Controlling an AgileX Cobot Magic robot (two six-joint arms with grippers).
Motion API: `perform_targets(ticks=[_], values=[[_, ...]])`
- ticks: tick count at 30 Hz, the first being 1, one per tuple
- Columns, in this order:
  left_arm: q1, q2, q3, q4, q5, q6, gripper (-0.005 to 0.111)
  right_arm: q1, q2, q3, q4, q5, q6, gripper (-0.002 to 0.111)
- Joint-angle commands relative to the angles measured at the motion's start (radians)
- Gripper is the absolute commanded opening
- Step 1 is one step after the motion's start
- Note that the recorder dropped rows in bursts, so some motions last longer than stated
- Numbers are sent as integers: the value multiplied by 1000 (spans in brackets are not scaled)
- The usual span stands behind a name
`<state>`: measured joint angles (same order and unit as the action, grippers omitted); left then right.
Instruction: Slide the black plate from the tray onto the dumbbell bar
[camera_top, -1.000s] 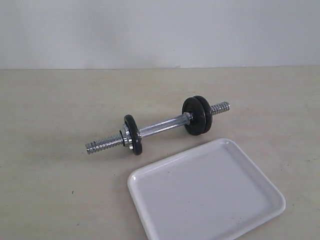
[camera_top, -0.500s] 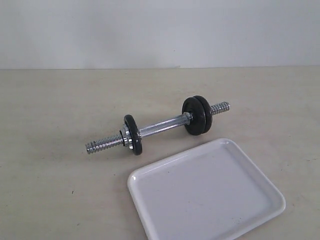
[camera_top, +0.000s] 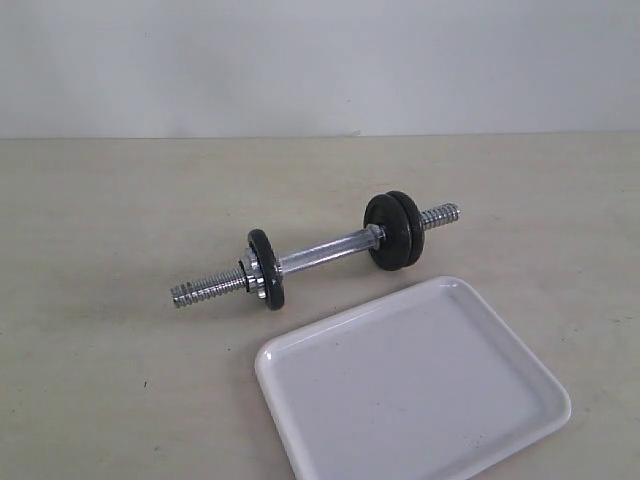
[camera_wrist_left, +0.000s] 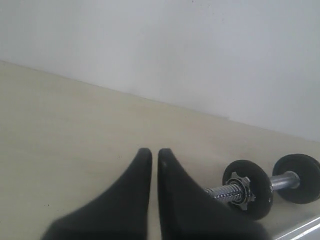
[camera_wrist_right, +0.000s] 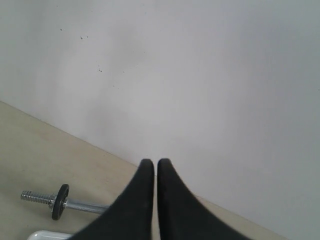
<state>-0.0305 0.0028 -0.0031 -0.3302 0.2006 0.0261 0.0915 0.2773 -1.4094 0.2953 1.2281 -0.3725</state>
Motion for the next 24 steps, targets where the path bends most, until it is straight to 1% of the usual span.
perform_targets(ticks=[1, 3, 6, 8, 12, 14, 17, 19, 21, 22, 23, 24], values=[[20, -3, 3, 10, 3, 6, 4, -1, 4, 2, -1, -7, -3, 0], [20, -3, 3, 3, -6, 6, 4, -1, 4, 2, 6, -7, -3, 0], [20, -3, 3, 3, -81, 6, 4, -1, 4, 2, 10, -7, -3, 0], [20, -3, 3, 3, -104, 6, 4, -1, 4, 2, 10, -7, -3, 0], [20, -3, 3, 3, -109, 6, 4, -1, 4, 2, 13, -7, 12, 0], [20, -3, 3, 3, -109, 6, 4, -1, 4, 26, 20, -68, 15, 0], [20, -3, 3, 3, -109, 6, 4, -1, 4, 121, 31, -169, 15, 0], [20, -3, 3, 3, -106, 6, 4, -1, 4, 222, 47, -250, -6, 0], [20, -3, 3, 19, -93, 6, 4, -1, 4, 347, 94, -368, -24, 0], [20, -3, 3, 55, -93, 6, 4, -1, 4, 397, 121, -434, -27, 0], [20, -3, 3, 140, -93, 6, 4, -1, 4, 454, 152, -497, -29, 0], [20, -3, 3, 194, -93, 6, 4, -1, 4, 506, 188, -548, -29, 0]])
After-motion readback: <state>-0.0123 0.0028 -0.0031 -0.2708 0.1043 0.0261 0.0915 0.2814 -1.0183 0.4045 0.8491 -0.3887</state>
